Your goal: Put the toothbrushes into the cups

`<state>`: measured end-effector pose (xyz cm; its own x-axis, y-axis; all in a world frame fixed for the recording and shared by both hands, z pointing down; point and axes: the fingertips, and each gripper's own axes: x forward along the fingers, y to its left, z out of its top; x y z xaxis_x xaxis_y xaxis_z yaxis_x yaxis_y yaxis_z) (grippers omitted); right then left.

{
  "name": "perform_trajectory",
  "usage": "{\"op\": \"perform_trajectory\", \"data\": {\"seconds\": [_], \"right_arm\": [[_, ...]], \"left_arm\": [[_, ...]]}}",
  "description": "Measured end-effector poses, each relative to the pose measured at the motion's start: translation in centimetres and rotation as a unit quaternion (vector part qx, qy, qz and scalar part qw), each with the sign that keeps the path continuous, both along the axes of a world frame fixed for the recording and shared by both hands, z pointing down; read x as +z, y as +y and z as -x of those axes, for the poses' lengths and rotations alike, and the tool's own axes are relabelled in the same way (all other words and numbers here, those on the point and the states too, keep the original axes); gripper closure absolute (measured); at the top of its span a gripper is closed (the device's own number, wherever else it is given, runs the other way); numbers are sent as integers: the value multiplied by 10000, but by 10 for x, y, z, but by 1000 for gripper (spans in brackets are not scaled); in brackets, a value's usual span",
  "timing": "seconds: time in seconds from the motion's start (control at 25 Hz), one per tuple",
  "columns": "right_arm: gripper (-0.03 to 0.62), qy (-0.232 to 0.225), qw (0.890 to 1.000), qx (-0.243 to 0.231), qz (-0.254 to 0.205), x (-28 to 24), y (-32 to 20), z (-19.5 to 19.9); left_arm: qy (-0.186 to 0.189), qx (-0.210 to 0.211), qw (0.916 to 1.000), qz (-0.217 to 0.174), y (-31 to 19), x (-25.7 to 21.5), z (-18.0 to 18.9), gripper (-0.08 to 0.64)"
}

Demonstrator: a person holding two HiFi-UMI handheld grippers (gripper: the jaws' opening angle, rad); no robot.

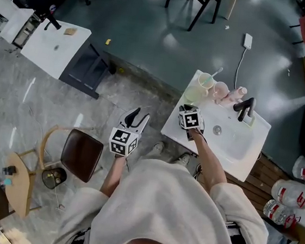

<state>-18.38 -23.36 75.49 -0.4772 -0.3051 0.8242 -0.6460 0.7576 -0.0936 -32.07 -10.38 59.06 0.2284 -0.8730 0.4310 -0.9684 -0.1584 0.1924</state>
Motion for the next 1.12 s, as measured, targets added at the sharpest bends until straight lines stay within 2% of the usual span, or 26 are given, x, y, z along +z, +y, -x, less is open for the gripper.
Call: {"op": "perform_trajectory", "data": {"seconds": [0.28, 0.64, 0.88, 1.12], "right_arm": [[531, -211, 9996, -172, -70, -10, 2, -2], [532, -1108, 9917, -355, -546, -72, 13, -3], [532, -1846, 9784, -252, -897, -128, 16, -20], [532, -2604, 9568, 35, -1295, -190, 4, -32]], "left_arm": [[-27, 101, 9999, -38, -2, -4, -10, 388], [-34, 319, 9994, -106, -14, -7, -28, 394], [-32, 449, 9988, -169, -22, -12, -49, 397], [-41, 560, 9981, -247, -29, -16, -62, 400]]}}
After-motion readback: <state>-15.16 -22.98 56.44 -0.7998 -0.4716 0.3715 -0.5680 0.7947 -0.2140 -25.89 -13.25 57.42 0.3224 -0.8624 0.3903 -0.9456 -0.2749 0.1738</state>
